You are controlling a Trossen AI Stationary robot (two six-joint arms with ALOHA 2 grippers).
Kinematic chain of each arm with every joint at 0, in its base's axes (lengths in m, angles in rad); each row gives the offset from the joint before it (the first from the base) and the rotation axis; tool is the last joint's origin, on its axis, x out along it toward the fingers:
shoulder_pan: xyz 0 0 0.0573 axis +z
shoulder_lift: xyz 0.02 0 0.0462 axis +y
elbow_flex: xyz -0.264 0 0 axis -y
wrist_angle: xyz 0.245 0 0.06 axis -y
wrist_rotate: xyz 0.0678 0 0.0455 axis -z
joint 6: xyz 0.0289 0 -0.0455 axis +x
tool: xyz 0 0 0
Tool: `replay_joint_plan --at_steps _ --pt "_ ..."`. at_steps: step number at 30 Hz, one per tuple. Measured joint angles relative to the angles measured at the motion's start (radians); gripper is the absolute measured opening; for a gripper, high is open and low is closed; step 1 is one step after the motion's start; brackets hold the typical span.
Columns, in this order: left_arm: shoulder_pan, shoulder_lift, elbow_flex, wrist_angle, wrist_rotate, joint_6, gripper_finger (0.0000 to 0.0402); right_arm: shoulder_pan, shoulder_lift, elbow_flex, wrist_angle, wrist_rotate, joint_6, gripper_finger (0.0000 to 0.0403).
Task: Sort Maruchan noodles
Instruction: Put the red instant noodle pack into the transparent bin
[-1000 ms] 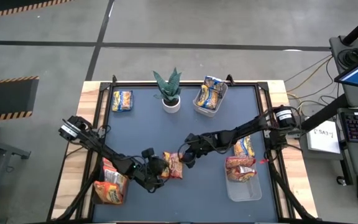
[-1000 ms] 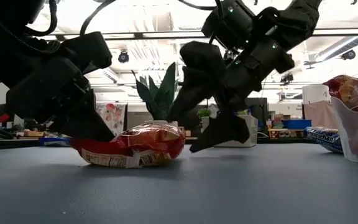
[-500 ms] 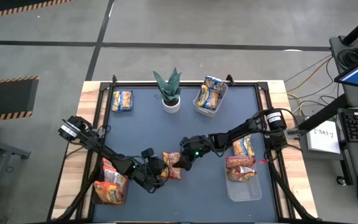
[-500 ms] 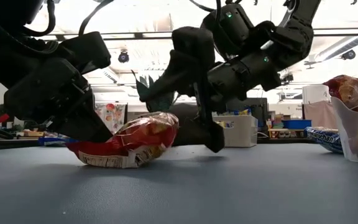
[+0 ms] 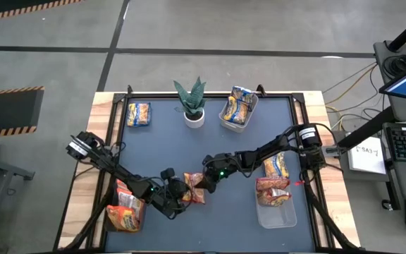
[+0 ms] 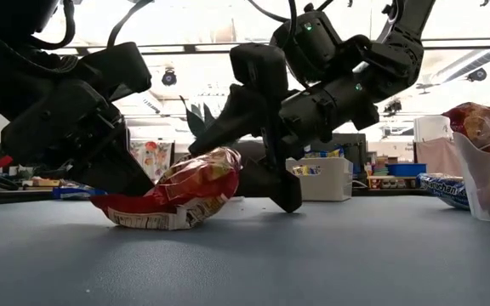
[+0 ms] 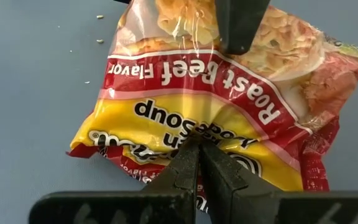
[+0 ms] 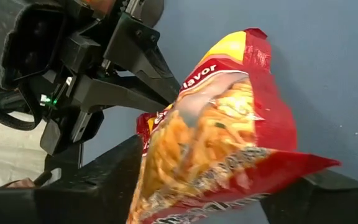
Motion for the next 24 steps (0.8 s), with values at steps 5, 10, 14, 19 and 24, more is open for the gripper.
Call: replay_joint_plan --at_steps 5,10,14,19,24 --pt "0.000 0.000 0.001 0.002 0.000 0.010 0.0000 0.000 0.000 -0.001 -0.002 0.000 -0.002 0.0208" --pt "-0.002 0.001 0.021 0.002 0.002 0.035 0.0000 0.000 -0.001 -0.001 -0.002 -0.003 -0.006 0.0174" --pt "-0.011 -0.001 0.035 -0.005 0.001 0.059 0.0000 0.000 -0.007 -0.002 -0.005 -0.006 -0.023 0.0166" --pt "-0.033 -0.020 0.035 -0.011 0.032 0.065 0.0000 0.001 -0.036 -0.004 -0.025 -0.005 -0.078 0.0163" --pt "-0.043 -0.058 0.034 -0.049 0.026 0.065 0.0000 0.000 -0.099 -0.004 -0.077 0.002 -0.154 0.0157"
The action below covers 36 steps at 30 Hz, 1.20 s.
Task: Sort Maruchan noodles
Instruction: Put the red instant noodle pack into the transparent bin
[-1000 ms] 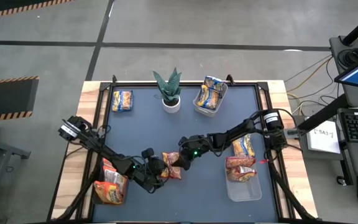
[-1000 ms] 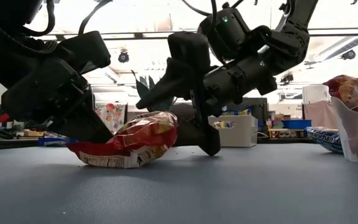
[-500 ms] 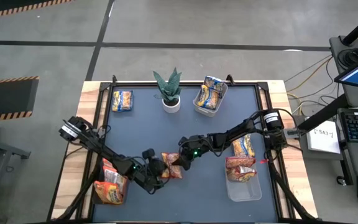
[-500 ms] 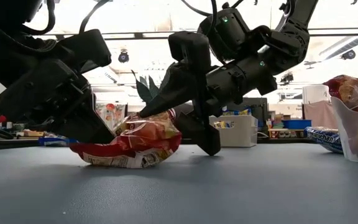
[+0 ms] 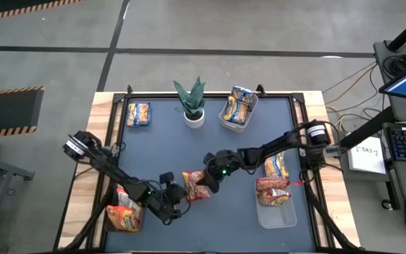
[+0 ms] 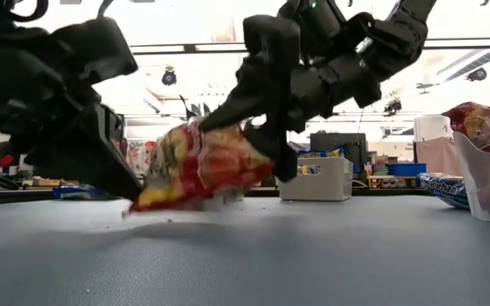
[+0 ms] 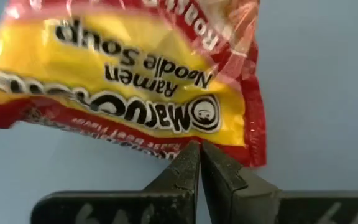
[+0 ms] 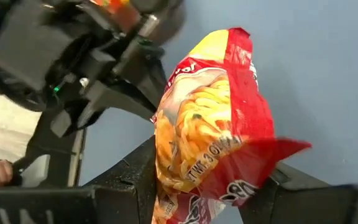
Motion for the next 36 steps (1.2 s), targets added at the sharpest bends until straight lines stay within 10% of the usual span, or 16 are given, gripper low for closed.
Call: replay_joint_plan --at_steps 13,21,36 --pt "-0.016 -0.164 0.002 0.020 -0.148 0.203 0.0000 0.052 -0.276 -0.027 -0.259 0.007 -0.285 0.0156" --pt "-0.006 -0.242 0.000 0.399 -0.190 0.624 0.0000 0.164 -0.549 -0.090 -0.420 0.148 -0.448 0.0156" --pt "0.131 -0.225 -0.009 0.713 0.054 0.799 0.0073 0.515 -0.906 -0.256 -0.578 0.471 -0.438 0.0156"
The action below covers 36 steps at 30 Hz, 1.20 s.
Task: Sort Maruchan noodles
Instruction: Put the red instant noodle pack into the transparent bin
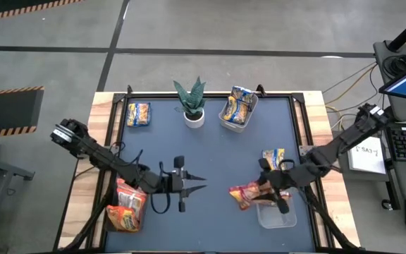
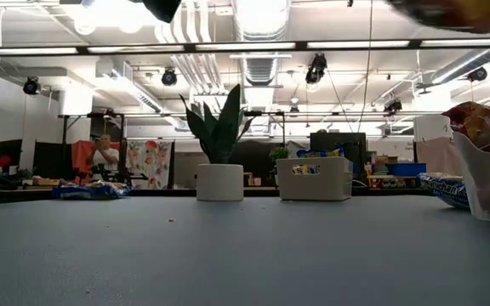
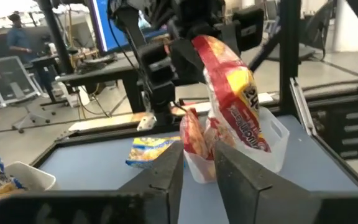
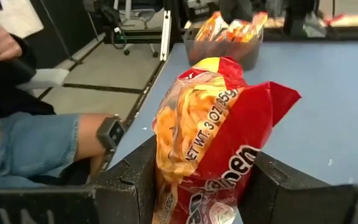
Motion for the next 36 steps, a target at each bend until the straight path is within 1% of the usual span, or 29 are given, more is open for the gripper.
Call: replay_joint_plan --at_steps 4,6,11,13,15,17,20,25,28,30,31,36 --pt "0.003 0.005 0.000 0.021 0.000 0.012 0.0090 0.086 -0.055 -0.002 -0.106 0.064 0.094 0.0156" --pt "0.005 0.006 0.000 0.026 0.000 0.011 0.0095 0.127 -0.064 -0.003 -0.132 0.117 0.121 0.0156" --pt "0.023 0.020 0.000 0.100 0.003 -0.035 0.0108 0.196 -0.053 -0.003 -0.132 0.273 0.100 0.0156" --pt "0.032 0.038 0.000 0.132 0.030 -0.054 0.0115 0.210 -0.033 -0.004 -0.129 0.339 0.079 0.0156" --pt "0.044 0.066 0.000 0.182 0.082 -0.080 0.0126 0.217 -0.009 -0.004 -0.105 0.407 0.054 0.0156" --pt "0.055 0.104 0.000 0.248 0.121 -0.094 0.0140 0.217 0.018 -0.004 -0.060 0.451 0.016 0.0156" --pt "0.068 0.170 0.000 0.359 0.139 -0.097 0.0167 0.217 0.059 -0.005 0.037 0.477 -0.064 0.0156" --pt "0.083 0.274 0.000 0.566 0.143 -0.099 0.0214 0.217 0.116 -0.005 0.267 0.478 -0.261 0.0156" --pt "0.087 0.333 0.003 0.675 0.213 -0.091 0.0235 0.214 0.141 -0.005 0.377 0.479 -0.369 0.0156" --pt "0.091 0.370 0.022 0.732 0.288 -0.083 0.0243 0.210 0.153 -0.005 0.424 0.478 -0.425 0.0156" --pt "0.092 0.387 0.033 0.755 0.307 -0.084 0.0244 0.206 0.158 -0.005 0.443 0.477 -0.445 0.0156" --pt "0.098 0.466 0.117 0.765 0.325 -0.084 0.0242 0.182 0.173 -0.005 0.488 0.475 -0.483 0.0156"
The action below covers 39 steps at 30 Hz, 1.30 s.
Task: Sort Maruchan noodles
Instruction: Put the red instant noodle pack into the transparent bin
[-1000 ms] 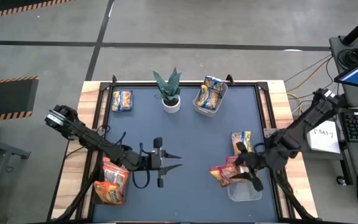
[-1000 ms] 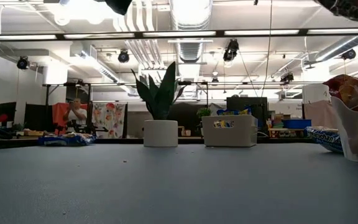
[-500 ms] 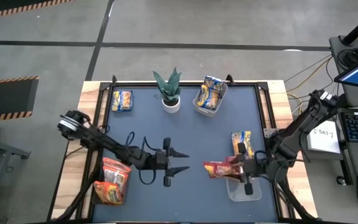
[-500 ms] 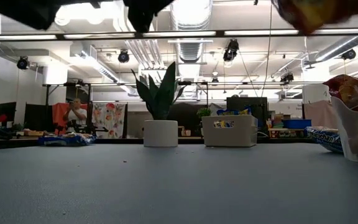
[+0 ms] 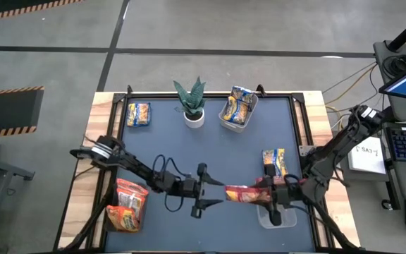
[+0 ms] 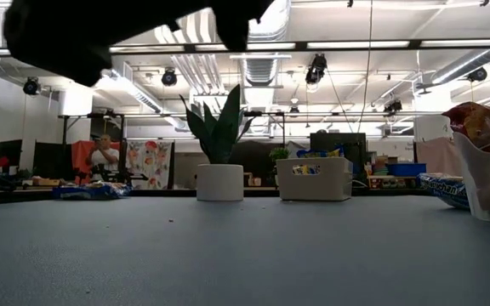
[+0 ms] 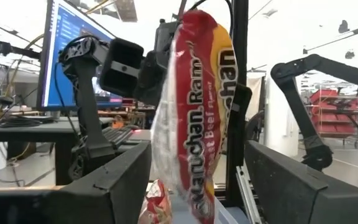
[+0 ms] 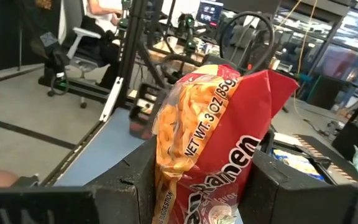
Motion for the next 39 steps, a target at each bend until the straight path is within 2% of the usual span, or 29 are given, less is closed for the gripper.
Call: replay_joint_plan --at_steps 5,14,29,34,39 --pt "0.011 0.046 0.058 -0.001 0.024 -0.004 0.0240 -0.013 0.000 0.000 -0.002 -0.035 0.006 0.0156" --pt "0.025 0.053 0.073 -0.001 0.024 -0.008 0.0240 -0.026 0.001 0.000 -0.007 -0.034 -0.009 0.0156" --pt "0.055 0.134 0.159 0.004 0.049 -0.037 0.0238 -0.053 0.001 0.000 -0.016 -0.036 -0.001 0.0156" --pt "0.060 0.151 0.188 -0.010 0.045 -0.036 0.0220 -0.053 0.001 0.000 -0.015 -0.035 0.001 0.0156" --pt "0.061 0.151 0.191 -0.030 0.044 -0.034 0.0176 -0.053 0.001 0.000 -0.017 -0.035 0.002 0.0156"
